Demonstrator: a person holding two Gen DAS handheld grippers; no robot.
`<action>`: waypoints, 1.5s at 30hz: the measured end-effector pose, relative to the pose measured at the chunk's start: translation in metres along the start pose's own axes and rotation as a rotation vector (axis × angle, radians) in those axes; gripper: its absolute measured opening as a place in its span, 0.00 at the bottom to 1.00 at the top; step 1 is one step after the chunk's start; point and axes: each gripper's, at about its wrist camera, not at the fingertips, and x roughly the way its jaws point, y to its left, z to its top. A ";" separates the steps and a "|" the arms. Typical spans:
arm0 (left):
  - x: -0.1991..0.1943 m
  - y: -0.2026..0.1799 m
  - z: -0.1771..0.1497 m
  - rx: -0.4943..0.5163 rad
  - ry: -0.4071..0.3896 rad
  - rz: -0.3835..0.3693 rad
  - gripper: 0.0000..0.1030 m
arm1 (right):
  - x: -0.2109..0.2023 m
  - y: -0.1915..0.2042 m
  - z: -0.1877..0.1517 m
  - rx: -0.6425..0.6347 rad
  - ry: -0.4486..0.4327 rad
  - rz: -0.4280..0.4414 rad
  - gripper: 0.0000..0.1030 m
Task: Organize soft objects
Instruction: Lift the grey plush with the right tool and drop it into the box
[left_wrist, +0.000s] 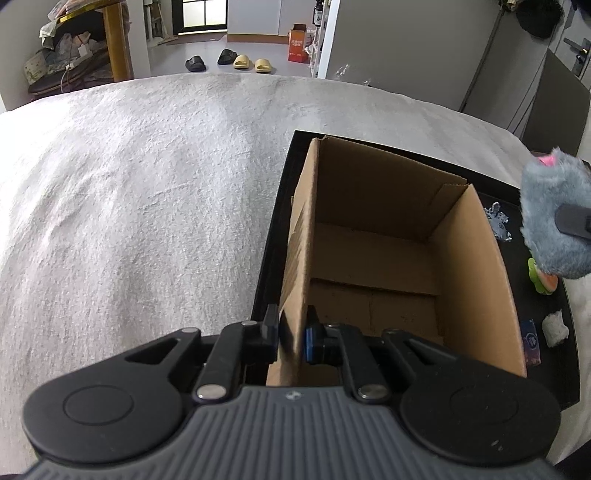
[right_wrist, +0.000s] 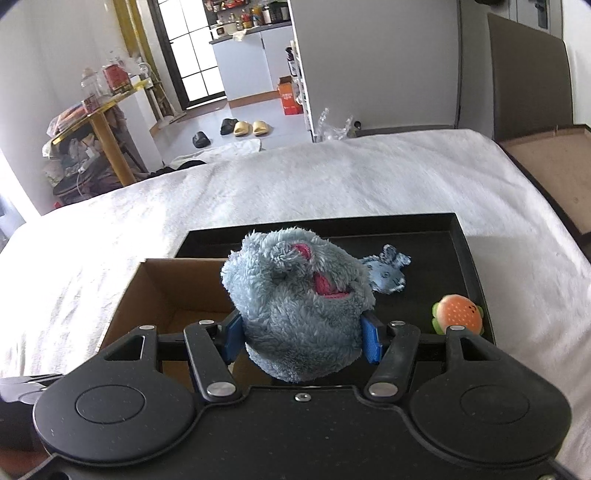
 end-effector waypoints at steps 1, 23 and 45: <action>0.000 0.000 0.000 0.003 -0.002 -0.004 0.12 | -0.001 0.004 0.000 -0.005 -0.002 0.001 0.57; 0.003 0.019 0.002 -0.093 -0.013 -0.083 0.12 | 0.030 0.089 -0.012 -0.129 0.073 0.027 0.57; 0.003 0.019 0.004 -0.136 0.002 -0.076 0.18 | 0.034 0.099 -0.017 -0.113 0.077 0.011 0.76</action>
